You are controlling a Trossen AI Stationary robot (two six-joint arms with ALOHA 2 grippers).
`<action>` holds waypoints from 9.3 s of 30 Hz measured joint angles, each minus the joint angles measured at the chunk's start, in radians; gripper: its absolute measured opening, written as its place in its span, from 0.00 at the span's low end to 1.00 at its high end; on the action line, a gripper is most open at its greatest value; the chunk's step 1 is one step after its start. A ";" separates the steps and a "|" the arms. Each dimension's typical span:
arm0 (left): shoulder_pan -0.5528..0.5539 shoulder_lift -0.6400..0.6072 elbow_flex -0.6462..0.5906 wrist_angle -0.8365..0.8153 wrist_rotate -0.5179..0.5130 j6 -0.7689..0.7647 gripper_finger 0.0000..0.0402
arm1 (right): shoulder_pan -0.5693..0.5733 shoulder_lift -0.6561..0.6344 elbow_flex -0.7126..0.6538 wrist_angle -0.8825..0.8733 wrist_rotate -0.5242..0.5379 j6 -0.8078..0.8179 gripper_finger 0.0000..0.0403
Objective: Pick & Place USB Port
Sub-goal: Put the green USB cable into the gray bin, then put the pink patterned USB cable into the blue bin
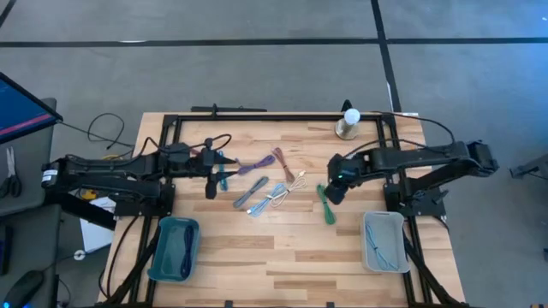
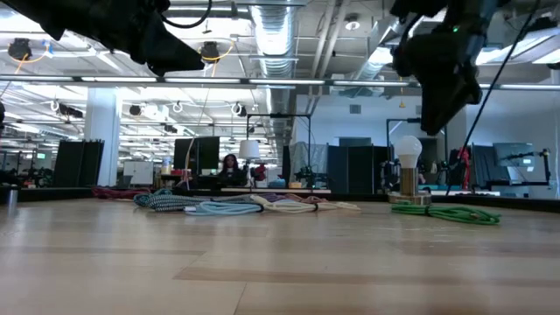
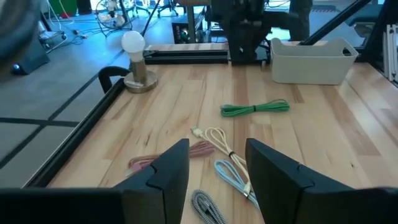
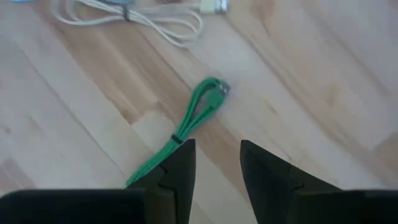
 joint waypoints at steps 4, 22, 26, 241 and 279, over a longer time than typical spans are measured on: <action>0.000 0.000 0.000 -0.001 0.000 0.000 0.39 | 0.000 0.069 0.000 -0.007 -0.040 0.035 0.34; 0.000 0.000 0.000 -0.004 0.000 -0.015 0.39 | 0.074 0.288 0.000 0.044 -0.216 0.132 0.49; 0.000 0.000 0.000 -0.004 0.000 -0.027 0.39 | 0.095 0.338 0.000 0.097 -0.264 0.135 0.50; 0.000 -0.240 0.000 -0.268 -0.300 -0.020 0.39 | 0.006 0.160 0.228 0.210 -0.029 -0.464 0.28; 0.000 -0.283 0.000 -0.461 -0.660 -0.439 0.39 | -0.049 0.160 0.144 0.260 0.017 -0.558 0.28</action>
